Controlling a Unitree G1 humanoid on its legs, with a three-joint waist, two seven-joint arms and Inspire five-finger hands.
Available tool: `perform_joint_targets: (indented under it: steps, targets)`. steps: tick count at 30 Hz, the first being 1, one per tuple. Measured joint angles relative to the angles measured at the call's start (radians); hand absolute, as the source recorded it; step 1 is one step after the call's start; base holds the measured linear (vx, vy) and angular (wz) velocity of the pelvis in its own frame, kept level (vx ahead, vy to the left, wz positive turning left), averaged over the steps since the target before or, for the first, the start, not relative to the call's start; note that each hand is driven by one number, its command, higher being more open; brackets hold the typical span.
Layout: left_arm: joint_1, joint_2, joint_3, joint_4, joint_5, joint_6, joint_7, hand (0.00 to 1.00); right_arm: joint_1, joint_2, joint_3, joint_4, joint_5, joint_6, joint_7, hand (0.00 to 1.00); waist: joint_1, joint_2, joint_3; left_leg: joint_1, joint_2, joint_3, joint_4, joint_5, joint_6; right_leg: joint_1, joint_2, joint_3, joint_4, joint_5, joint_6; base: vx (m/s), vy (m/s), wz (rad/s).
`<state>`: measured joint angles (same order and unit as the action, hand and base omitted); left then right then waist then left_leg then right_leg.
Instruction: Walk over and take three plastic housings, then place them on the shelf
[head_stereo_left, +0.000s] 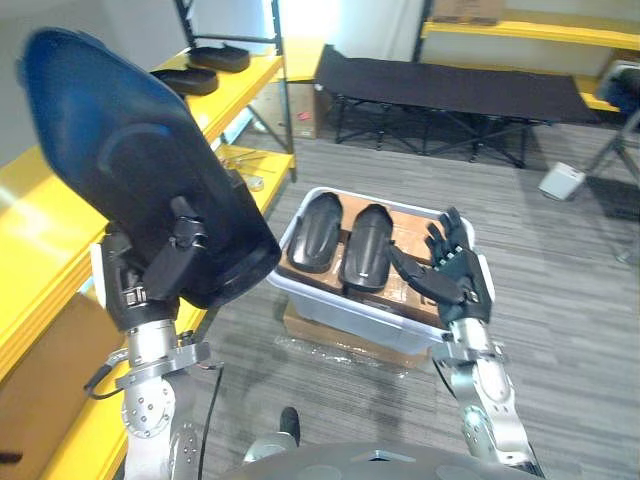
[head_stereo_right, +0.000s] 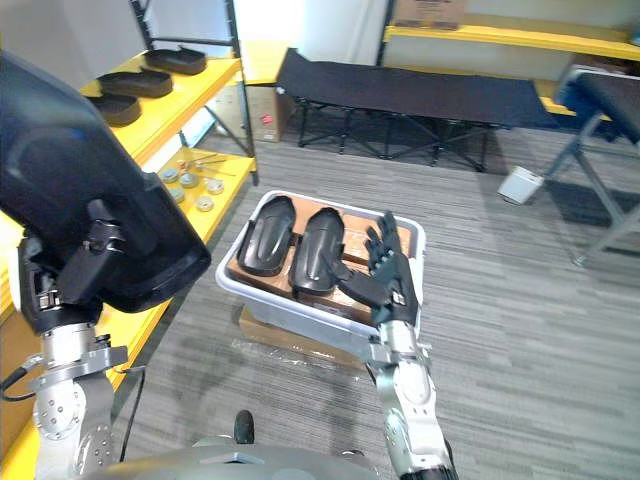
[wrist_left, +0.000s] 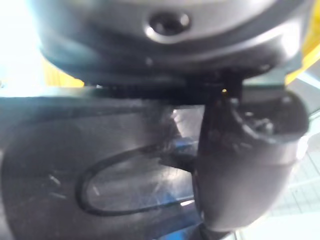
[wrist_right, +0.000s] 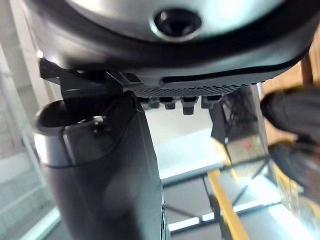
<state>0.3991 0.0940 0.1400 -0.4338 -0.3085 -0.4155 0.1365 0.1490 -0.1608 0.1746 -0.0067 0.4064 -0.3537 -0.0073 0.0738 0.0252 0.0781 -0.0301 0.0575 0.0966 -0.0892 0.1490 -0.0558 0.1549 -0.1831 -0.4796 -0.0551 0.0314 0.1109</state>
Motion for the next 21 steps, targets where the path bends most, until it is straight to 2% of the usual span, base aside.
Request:
perform_joint_targets:
  steps: [2,5,8,15,21]
  targets:
    - [0.008,-0.018,0.039,-0.012,-0.007,0.0,-0.011,0.0,-0.055,0.0,0.053,0.007,-0.005,0.025,0.0,1.0,0.048,-0.003,-0.002,0.0,-0.013,-0.053,0.0,0.004,0.0,0.028,-0.001,-0.056,0.002,-0.015,0.003,0.0,-0.018,0.69]
    - [0.06,-0.039,0.081,-0.052,-0.049,-0.001,-0.022,0.0,-0.112,0.005,0.113,0.037,-0.009,0.068,0.006,1.0,0.096,-0.014,-0.008,-0.015,-0.024,-0.111,0.0,0.012,0.004,0.048,-0.005,-0.114,0.008,-0.031,0.009,0.03,-0.021,0.7]
    - [0.104,-0.054,0.106,-0.06,-0.107,-0.002,-0.069,0.0,-0.134,0.008,0.129,0.071,-0.011,0.111,0.022,1.0,0.123,-0.023,-0.008,-0.022,-0.04,-0.148,0.0,0.018,0.009,0.06,-0.012,-0.149,0.026,-0.044,0.013,0.04,0.01,0.41]
    - [0.126,-0.064,0.095,-0.06,-0.112,-0.002,-0.171,0.0,-0.145,-0.004,0.135,0.086,-0.042,0.152,0.04,1.0,0.118,-0.031,-0.008,-0.011,-0.038,-0.125,0.0,0.013,0.019,0.051,-0.023,-0.119,0.05,-0.05,0.013,0.0,0.033,-0.07]
    - [0.126,-0.053,0.04,-0.06,-0.051,0.032,-0.192,0.0,-0.155,-0.046,0.193,0.086,-0.037,0.153,0.095,1.0,0.11,-0.028,-0.007,-0.013,-0.011,-0.09,0.001,0.015,0.015,0.018,-0.005,-0.073,0.072,-0.058,0.009,-0.04,-0.001,-0.21]
